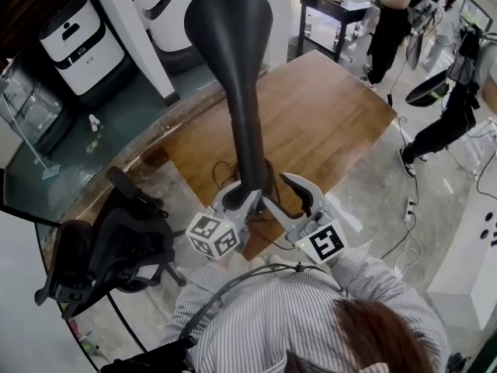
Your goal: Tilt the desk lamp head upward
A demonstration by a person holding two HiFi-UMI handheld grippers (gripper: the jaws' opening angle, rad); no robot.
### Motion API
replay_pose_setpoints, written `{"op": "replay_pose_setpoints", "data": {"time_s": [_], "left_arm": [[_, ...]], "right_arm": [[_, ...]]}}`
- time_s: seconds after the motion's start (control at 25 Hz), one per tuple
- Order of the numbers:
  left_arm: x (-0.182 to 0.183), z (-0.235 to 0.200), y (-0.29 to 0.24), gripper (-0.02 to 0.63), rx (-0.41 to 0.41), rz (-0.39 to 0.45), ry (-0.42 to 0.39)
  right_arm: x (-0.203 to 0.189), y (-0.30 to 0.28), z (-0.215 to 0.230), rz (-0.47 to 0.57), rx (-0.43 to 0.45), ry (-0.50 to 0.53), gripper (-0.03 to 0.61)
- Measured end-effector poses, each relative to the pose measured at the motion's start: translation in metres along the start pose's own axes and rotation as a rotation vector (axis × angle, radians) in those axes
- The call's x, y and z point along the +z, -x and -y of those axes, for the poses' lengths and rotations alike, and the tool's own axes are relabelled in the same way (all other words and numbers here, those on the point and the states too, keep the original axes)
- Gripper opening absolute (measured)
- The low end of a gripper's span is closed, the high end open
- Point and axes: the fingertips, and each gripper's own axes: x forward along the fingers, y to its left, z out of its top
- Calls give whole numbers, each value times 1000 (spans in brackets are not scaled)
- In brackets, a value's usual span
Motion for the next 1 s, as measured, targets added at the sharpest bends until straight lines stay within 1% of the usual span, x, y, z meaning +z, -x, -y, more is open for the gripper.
{"op": "replay_pose_setpoints", "data": {"time_s": [0.04,0.12,0.16,0.2,0.24,0.32,0.36,0.4,0.56,0.8,1.0], "left_arm": [[2,0,5,67,32,12,-21],[1,0,14,18,93,18,-65],[0,0,18,5,125,20,-78],[-1,-1,22,5,155,23,-83],[-3,-1,26,5,182,23,-82],[-9,-2,31,5,214,9,-69],[-11,-2,33,5,219,2,-61],[-11,-1,33,5,218,-3,-54],[-8,6,30,5,201,-11,-61],[-4,6,25,5,205,-17,-73],[-4,9,22,5,211,-17,-63]], "right_arm": [[-3,-1,0,-7,-2,-38,212],[-10,-2,0,-30,6,-60,212],[-14,-2,0,-48,9,-58,210],[-19,-2,-1,-70,10,-54,202],[-25,-2,-2,-95,10,-52,178],[-39,-2,-5,-152,4,-69,109],[-45,-2,-6,-175,1,-84,71],[-50,-2,-6,-193,-2,-100,49],[-61,-2,-5,-225,-11,-165,3],[-68,-7,-1,-257,-30,-211,2],[-69,-4,0,-265,-34,-216,2]]}}
